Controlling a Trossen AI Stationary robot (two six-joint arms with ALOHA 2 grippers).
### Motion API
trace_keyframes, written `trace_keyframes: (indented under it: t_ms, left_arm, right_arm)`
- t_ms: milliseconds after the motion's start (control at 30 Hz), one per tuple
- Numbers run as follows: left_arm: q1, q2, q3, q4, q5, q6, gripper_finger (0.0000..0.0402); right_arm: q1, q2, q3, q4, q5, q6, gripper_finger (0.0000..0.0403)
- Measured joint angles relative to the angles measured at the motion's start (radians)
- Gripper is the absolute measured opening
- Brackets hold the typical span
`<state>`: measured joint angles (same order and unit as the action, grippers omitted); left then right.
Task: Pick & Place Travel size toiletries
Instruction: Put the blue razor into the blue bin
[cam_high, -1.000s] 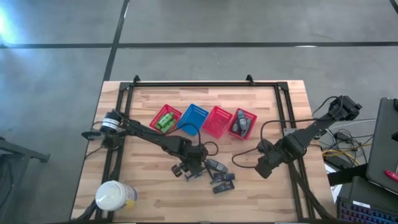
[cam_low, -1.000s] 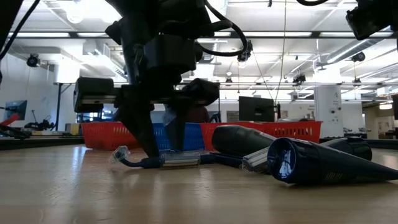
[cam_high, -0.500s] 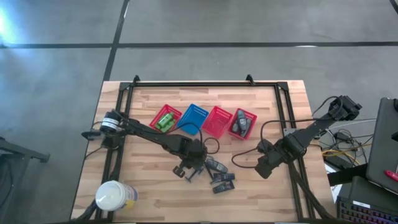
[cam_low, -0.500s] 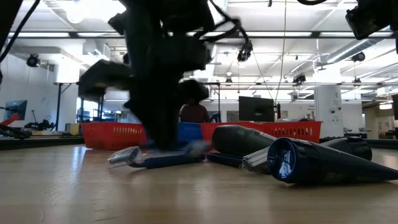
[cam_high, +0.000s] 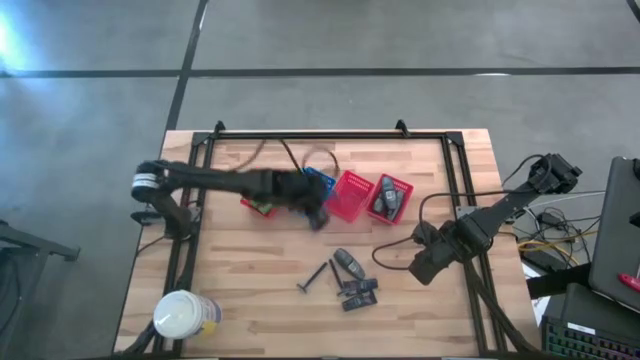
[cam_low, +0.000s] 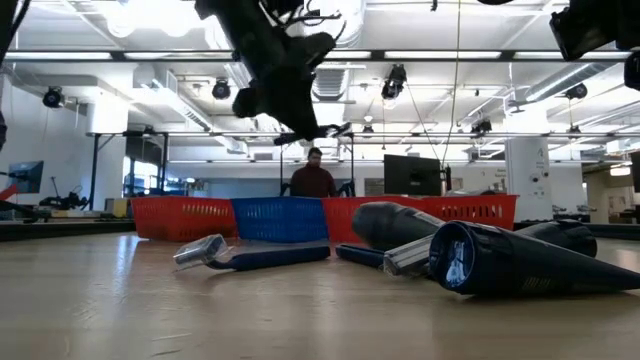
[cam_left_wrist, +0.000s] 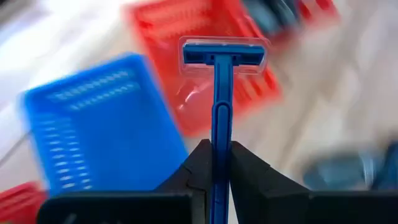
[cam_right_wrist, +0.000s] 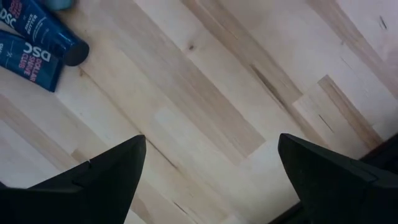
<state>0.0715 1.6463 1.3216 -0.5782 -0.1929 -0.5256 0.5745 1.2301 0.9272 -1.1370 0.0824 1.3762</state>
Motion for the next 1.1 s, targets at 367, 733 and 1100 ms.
trace_keyframes:
  t_ms: [367,733,1100]
  left_arm:
    - [0.178,0.066,-0.021,-0.004,0.058,-0.078,0.0037]
    - [0.186,0.155,-0.040,0.003,0.042,-0.053,0.0037]
    - [0.191,0.135,-0.037,0.010,0.036,-0.053,0.0037]
  right_arm:
    - [-0.006,-0.002,0.000,-0.003,0.023,0.030,0.0363]
    - [-0.006,-0.004,0.000,-0.003,0.025,0.039,0.0363]
    - [-0.005,-0.004,0.000,-0.005,0.025,0.039,0.0363]
